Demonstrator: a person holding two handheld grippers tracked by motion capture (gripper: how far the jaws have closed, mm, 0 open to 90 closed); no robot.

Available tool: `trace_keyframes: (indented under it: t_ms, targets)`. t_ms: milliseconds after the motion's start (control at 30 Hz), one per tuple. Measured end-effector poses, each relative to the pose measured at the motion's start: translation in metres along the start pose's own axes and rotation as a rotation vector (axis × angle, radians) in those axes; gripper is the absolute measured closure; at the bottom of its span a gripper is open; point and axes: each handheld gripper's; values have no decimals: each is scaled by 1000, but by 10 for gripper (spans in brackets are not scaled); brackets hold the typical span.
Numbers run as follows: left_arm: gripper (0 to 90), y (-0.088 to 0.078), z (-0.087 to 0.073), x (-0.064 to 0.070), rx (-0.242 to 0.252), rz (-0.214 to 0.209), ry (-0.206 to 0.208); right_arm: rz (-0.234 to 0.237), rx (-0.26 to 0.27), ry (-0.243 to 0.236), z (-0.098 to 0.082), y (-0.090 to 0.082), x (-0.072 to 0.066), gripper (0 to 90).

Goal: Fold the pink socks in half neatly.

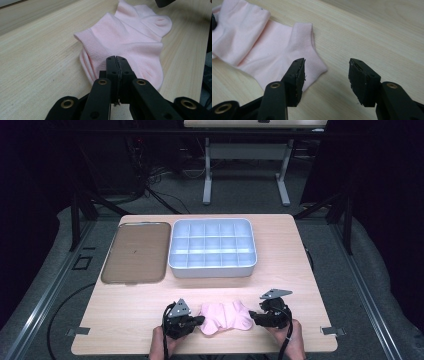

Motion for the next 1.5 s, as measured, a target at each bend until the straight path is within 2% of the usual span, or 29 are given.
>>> trace_keyframes:
  t_ms: [67,200,267,333,400,467,500,533,567,633,900,1100,1167,1200,1300,1333,1500]
  targets:
    - [888,0,0,0,-1,-1,2,11,-9,3,0,3,1,483]
    - [886,0,0,1,-2,6,9,16,-26,-4,1,8,-1,580]
    - [886,0,0,1,-2,5,11,3,-42,-24,0,10,-5,619]
    - [886,0,0,1,0,4,10,-29,-55,-47,-1,12,-9,624]
    - [886,0,0,1,1,3,6,-38,-48,-52,-1,12,-11,637]
    - [885,0,0,0,0,-2,-1,-37,-31,-49,-3,13,-14,707]
    - [886,0,0,0,0,-2,-1,-37,-31,-49,-3,13,-14,707]
    - [886,0,0,0,-1,-3,1,-31,-21,-46,-5,12,-14,770]
    - [886,0,0,0,-1,-3,1,-31,-21,-46,-5,12,-14,770]
    - [886,0,0,1,-4,4,12,-5,-6,-24,-7,12,-14,833]
    - [889,0,0,1,-2,5,12,50,16,69,-9,11,-4,863]
    - [889,0,0,1,-4,6,13,76,55,76,-2,1,-5,865]
    - [890,0,0,1,-4,5,13,90,64,84,1,-5,-7,865]
    - [890,0,0,1,-1,2,6,112,75,87,6,-9,-9,865]
    - [889,0,0,1,-2,0,6,132,87,78,9,-12,-11,865]
    - [889,0,0,1,-3,0,4,151,100,74,13,-14,-14,865]
    - [890,0,0,0,-2,-1,2,167,100,49,20,-16,-21,866]
Point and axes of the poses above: each handheld gripper's, and its own axes: y roughly forward along the jaws, z roughly out of its top, x roughly to its right, and after that the axes turned 9 degrees about x, right-handed
